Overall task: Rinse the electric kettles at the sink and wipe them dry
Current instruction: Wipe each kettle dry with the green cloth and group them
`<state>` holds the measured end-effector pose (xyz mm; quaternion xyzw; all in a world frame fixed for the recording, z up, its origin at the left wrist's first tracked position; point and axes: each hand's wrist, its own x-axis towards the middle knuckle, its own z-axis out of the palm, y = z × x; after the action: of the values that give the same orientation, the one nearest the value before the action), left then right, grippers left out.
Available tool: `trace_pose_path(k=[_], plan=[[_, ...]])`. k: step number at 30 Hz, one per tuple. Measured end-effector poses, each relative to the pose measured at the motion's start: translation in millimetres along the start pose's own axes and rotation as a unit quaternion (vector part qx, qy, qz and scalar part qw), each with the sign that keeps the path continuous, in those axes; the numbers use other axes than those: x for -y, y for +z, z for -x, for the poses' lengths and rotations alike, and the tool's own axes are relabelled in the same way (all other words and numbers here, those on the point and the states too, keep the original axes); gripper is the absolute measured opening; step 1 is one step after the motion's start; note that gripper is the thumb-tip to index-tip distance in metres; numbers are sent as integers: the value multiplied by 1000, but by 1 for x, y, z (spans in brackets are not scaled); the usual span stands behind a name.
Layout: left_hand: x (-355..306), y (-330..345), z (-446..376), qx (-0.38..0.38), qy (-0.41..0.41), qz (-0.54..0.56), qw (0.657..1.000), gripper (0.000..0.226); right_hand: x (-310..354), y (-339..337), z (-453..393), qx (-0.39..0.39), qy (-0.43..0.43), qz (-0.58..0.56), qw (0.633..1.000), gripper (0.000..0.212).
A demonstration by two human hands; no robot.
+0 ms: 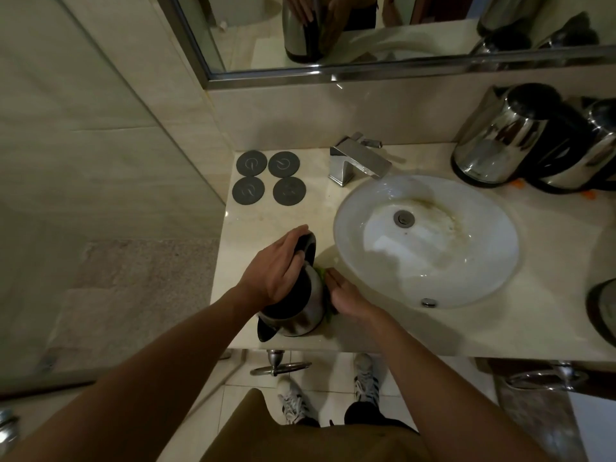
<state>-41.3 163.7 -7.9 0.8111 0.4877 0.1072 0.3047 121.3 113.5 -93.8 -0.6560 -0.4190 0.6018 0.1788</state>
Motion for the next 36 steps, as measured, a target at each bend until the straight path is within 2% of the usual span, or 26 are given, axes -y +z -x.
trace_pose_path(k=[3, 6, 8, 10, 13, 18, 22, 29, 33, 36], plan=[[0, 1, 0, -6, -2, -1, 1000, 52, 1, -1, 2, 18, 29, 14, 999, 51], [1, 1, 1, -5, 0, -4, 1000, 53, 7, 0, 20, 1, -21, -49, 999, 40], [0, 1, 0, -6, 0, -5, 1000, 52, 14, -5, 27, 4, -44, -48, 998, 32], [-1, 1, 1, -4, 0, -6, 1000, 53, 27, -16, 26, 18, -52, 21, 998, 23], [-2, 0, 1, -3, 1, -4, 1000, 53, 51, -30, 19, 43, -55, 107, 992, 23], [-3, 0, 2, -4, 4, 2, 1000, 55, 63, -33, -2, 70, -21, 157, 985, 21], [-2, 0, 1, -4, 7, 2, 1000, 55, 51, -27, -15, 60, 3, 117, 991, 34], [0, 0, 0, -2, 10, 5, 1000, 54, 27, -18, -27, 26, 5, 74, 997, 29], [1, 0, -1, -3, 14, 3, 1000, 52, 17, -8, -13, -12, -23, -8, 1000, 29], [1, 1, -1, -6, 16, 0, 1000, 49, 15, 8, 10, -61, -86, -91, 990, 25]])
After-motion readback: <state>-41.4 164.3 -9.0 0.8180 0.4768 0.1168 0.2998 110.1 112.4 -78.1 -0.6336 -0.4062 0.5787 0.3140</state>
